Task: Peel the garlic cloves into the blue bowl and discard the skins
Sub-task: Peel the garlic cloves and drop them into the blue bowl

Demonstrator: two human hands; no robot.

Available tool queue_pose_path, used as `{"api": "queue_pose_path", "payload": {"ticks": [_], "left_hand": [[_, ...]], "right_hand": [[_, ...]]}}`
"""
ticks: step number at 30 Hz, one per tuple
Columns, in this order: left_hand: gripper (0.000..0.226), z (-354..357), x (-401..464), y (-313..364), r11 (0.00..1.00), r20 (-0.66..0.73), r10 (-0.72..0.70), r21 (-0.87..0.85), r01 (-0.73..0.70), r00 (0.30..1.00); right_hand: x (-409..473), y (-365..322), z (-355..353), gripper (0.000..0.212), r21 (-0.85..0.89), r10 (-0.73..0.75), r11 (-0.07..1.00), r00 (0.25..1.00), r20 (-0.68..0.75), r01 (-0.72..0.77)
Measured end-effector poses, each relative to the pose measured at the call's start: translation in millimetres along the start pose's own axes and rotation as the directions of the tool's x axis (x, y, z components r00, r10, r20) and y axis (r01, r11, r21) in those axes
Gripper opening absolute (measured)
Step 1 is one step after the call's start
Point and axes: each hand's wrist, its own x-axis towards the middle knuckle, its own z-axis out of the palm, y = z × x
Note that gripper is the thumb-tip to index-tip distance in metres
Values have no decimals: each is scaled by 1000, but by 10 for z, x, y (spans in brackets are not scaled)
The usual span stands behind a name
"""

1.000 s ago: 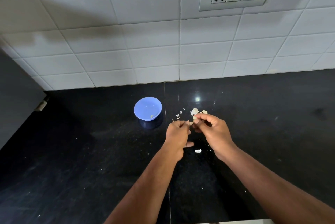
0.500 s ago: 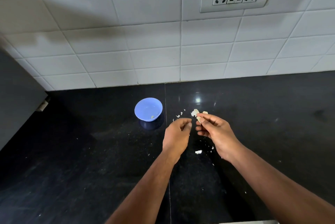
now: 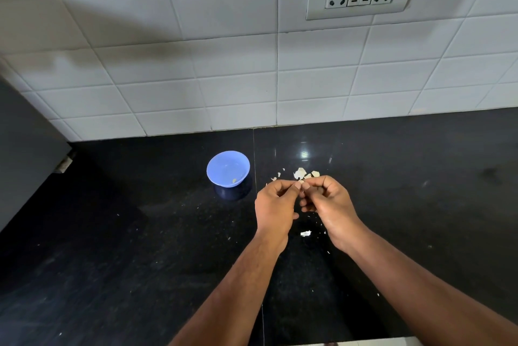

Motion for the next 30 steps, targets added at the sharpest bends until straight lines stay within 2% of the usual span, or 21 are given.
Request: {"api": "queue_pose_path", "payload": {"ticks": [8,14,21,25,30], "left_hand": [[13,-44,-1,54,998,-29,57,-11,-58,998],[16,-82,9,85,995,-9,59,-85,-60,998],[24,-101,39,29,1000,8,-27,-13,27,1000],[25,-118,74,-17,993,49,-115,15,114,992],[23,-117,74,-57,998,117,-54,24,52,992]], "right_hand": [[-50,-77,54,22,-90,-67,993,995,77,74],[-43,-138,73,22,-110,12,994,988,157,5],[30,-128,29,12,-104,9,995,999,38,-5],[28,-119,-1,18,-65,29,998,997,77,-24],[7,-83,-12,20,-134,19,991,994,103,-5]]}}
